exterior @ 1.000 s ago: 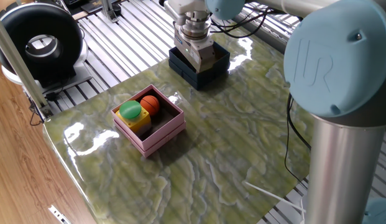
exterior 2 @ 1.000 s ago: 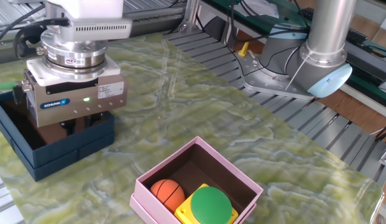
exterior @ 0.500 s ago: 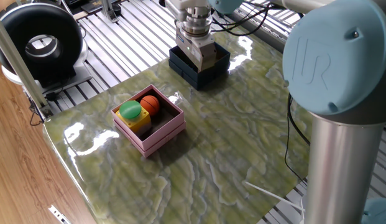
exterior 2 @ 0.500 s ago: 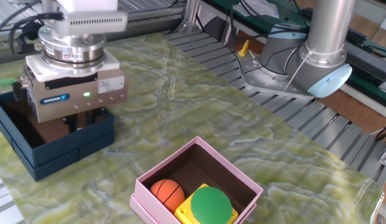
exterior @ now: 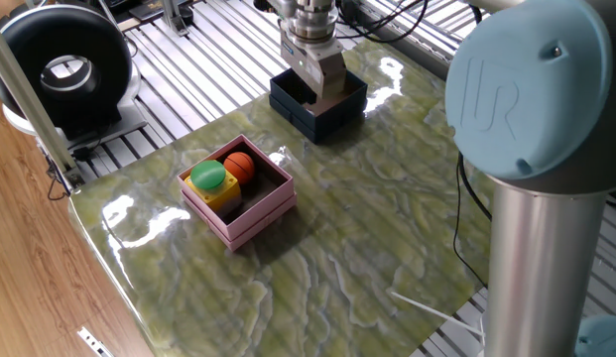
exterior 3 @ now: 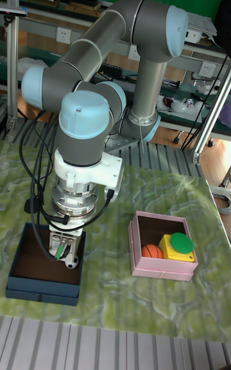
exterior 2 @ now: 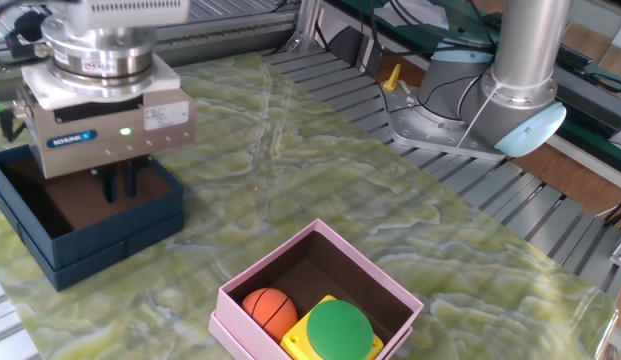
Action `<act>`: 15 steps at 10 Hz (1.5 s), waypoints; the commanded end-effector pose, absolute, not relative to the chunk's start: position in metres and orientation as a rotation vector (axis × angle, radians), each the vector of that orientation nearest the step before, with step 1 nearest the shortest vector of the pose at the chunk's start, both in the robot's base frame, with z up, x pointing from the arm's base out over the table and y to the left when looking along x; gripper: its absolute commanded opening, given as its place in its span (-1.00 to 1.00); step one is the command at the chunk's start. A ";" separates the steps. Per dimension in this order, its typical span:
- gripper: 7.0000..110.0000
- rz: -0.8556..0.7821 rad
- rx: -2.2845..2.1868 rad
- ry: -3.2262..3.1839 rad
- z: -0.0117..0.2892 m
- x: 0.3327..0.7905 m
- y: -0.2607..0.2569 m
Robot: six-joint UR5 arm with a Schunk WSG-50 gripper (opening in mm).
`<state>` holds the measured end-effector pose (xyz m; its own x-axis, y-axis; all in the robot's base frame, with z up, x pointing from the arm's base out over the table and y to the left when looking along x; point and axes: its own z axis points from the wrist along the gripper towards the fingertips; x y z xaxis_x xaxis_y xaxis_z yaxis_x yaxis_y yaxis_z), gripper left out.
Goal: Move an object from one box to another
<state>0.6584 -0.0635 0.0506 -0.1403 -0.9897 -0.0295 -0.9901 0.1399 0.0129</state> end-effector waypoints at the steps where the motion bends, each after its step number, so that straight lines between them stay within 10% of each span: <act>1: -1.00 0.032 -2.009 2.368 0.055 0.668 -0.064; 6: -1.00 0.134 -2.056 2.273 0.033 0.661 -0.052; 9: -0.71 0.177 -2.095 2.245 0.032 0.654 -0.049; 10: -0.28 0.175 -2.091 2.242 0.032 0.655 -0.049; 15: -0.28 0.126 -2.115 2.239 0.027 0.657 -0.056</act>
<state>0.6559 -0.0556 0.0281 -0.0583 -0.9937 -0.0955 -0.9981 0.0562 0.0246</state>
